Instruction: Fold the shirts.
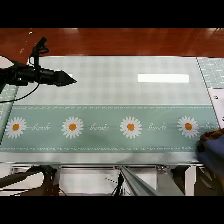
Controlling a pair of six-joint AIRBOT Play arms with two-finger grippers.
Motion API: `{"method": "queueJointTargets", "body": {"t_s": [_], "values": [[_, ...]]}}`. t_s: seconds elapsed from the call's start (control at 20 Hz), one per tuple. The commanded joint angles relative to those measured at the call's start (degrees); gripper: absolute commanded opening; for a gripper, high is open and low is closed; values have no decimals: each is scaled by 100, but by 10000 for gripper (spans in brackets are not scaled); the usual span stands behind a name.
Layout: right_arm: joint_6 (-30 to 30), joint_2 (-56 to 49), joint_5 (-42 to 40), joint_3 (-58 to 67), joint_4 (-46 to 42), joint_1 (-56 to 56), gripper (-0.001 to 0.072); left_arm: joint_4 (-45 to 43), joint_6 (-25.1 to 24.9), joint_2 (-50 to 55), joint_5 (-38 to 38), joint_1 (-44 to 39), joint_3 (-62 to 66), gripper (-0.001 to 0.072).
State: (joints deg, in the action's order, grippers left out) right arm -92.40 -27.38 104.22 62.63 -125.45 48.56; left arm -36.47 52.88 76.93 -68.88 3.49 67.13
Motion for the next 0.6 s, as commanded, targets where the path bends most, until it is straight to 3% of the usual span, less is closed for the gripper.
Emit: {"method": "queueJointTargets", "body": {"t_s": [0.0, 0.05, 0.1, 0.15, 0.35, 0.45, 0.5, 0.55], "values": [[57, 4, 114, 2, -439, 9, 50, 0, -42, 7, 122, -4, -2, 25], [55, 4, 118, 2, -442, 9, 185, 0, -42, 7, 155, -4, -2, 25], [55, 4, 116, 2, -444, 9, 370, 0, -42, 7, 190, -4, -2, 25], [55, 4, 87, 2, -452, 9, 440, 0, -42, 7, 205, -4, -2, 25], [52, 4, -426, -2, -367, 9, 439, 0, -37, 7, 199, -4, 0, 26], [46, 4, -1019, -2, 173, 9, 437, 48, -35, 4, 136, -4, 4, 27], [46, 4, -1364, -2, 791, 9, 431, 166, -35, 4, 68, -4, 4, 51], [48, 2, -1676, -2, 1602, 9, 431, 352, -35, -2, -24, -4, 4, 191]]}}
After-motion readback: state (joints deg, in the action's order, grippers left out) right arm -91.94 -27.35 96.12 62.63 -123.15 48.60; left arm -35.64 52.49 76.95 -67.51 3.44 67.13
